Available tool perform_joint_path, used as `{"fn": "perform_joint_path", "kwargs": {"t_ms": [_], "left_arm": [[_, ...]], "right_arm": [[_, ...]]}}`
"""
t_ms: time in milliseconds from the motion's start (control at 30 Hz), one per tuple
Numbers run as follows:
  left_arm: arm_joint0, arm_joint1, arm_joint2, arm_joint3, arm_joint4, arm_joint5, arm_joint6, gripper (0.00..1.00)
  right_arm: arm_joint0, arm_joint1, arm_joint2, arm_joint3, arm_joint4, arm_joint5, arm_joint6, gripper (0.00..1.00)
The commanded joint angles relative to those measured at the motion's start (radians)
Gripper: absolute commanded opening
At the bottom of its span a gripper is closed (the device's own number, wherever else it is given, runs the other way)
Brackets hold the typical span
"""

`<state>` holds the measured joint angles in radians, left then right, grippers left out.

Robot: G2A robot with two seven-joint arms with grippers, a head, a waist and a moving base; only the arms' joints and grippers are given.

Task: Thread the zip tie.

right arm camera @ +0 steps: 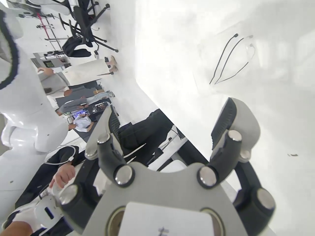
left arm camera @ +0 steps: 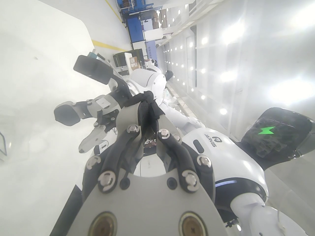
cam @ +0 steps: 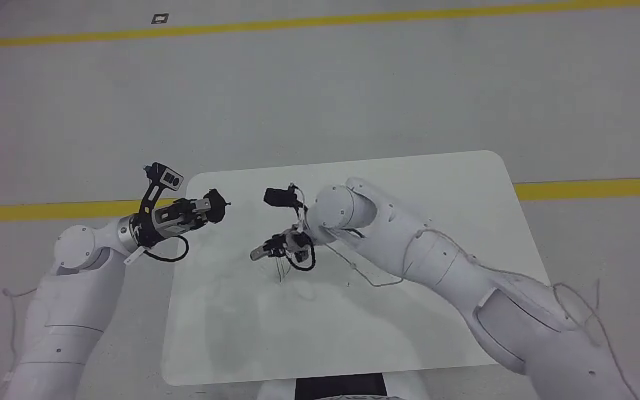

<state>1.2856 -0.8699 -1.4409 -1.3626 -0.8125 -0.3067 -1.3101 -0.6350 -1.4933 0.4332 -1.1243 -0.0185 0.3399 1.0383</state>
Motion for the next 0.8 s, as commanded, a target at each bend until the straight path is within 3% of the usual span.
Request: {"fn": "perform_joint_path", "kwargs": {"t_ms": [0, 100, 467, 767], "left_arm": [[0.000, 0.000, 0.000, 0.000, 0.000, 0.000, 0.000, 0.00], [0.000, 0.000, 0.000, 0.000, 0.000, 0.000, 0.000, 0.00], [0.000, 0.000, 0.000, 0.000, 0.000, 0.000, 0.000, 0.00], [0.000, 0.000, 0.000, 0.000, 0.000, 0.000, 0.000, 0.00]], "right_arm": [[0.014, -0.027, -0.022, 0.042, 0.018, 0.000, -0.003, 1.00], [0.037, -0.061, -0.054, 0.093, -0.003, 0.000, -0.034, 1.00], [0.023, -0.065, -0.070, 0.085, -0.034, 0.000, -0.034, 1.00], [0.023, -0.134, -0.115, 0.142, -0.033, 0.000, -0.019, 1.00]]}}
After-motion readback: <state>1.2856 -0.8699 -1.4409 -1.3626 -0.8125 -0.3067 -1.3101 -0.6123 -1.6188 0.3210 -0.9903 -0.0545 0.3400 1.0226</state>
